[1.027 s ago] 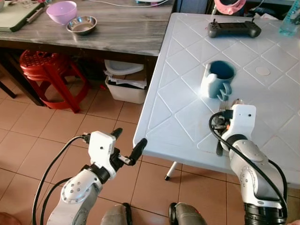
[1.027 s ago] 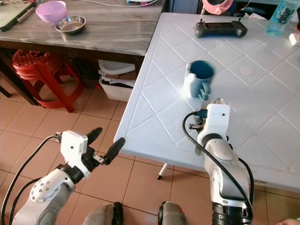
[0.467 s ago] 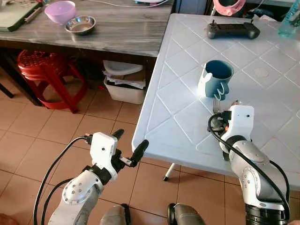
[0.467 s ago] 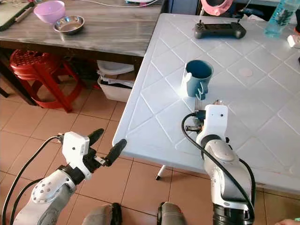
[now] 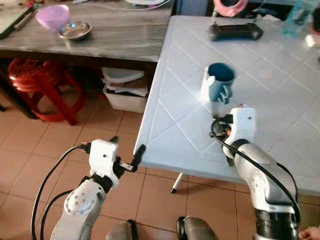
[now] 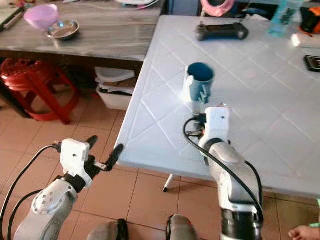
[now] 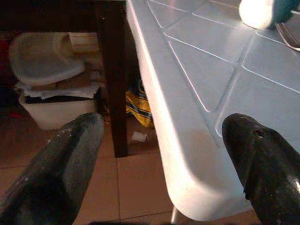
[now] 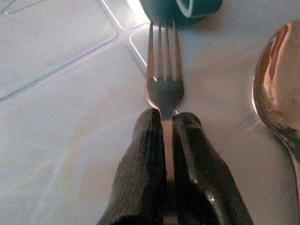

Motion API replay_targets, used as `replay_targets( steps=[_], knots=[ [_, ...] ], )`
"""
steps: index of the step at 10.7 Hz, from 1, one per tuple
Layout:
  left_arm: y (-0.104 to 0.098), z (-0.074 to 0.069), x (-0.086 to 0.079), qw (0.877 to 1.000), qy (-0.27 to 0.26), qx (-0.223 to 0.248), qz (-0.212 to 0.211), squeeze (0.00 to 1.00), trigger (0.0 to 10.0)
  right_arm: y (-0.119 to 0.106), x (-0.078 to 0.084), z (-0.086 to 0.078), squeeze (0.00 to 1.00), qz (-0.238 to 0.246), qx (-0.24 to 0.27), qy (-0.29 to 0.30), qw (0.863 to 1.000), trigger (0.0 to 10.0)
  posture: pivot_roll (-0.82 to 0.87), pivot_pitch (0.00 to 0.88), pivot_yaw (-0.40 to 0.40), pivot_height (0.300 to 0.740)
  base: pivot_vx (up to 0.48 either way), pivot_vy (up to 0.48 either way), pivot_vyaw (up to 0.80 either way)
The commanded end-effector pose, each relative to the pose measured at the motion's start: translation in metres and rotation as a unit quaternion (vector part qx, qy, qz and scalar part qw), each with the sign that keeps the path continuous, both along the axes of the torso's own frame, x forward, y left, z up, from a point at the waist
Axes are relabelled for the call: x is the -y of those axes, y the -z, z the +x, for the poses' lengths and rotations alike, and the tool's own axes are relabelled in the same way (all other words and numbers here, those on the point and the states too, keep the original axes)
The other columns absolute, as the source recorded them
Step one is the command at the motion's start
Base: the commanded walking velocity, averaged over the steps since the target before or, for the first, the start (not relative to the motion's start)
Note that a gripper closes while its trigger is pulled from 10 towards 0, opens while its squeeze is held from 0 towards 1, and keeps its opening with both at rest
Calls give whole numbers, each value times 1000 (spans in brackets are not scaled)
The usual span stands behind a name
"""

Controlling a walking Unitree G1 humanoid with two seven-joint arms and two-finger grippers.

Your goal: Setting the table

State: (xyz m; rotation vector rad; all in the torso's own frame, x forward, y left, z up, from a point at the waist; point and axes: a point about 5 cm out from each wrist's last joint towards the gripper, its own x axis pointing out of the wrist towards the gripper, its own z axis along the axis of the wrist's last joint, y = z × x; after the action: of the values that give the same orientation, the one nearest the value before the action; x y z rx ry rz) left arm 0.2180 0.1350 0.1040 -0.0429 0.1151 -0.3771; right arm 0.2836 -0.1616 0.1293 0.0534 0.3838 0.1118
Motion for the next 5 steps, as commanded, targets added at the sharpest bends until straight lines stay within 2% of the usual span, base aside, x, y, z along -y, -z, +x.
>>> replay_targets(
  steps=[1,3,5],
  knots=[
    [3,1,-5,1000,-18,-1,13,0,10000,39,-32,-11,0,35,-101,-71,992,0,36,161,56,740,0,480,0],
    [4,2,-4,1000,-22,0,18,0,10000,34,-33,-5,0,36,-73,-71,994,0,38,159,55,740,0,480,0],
    [2,7,-8,998,-49,12,33,0,10000,22,-27,1,0,8,1,-61,998,0,33,156,61,740,0,480,0]
  ],
)
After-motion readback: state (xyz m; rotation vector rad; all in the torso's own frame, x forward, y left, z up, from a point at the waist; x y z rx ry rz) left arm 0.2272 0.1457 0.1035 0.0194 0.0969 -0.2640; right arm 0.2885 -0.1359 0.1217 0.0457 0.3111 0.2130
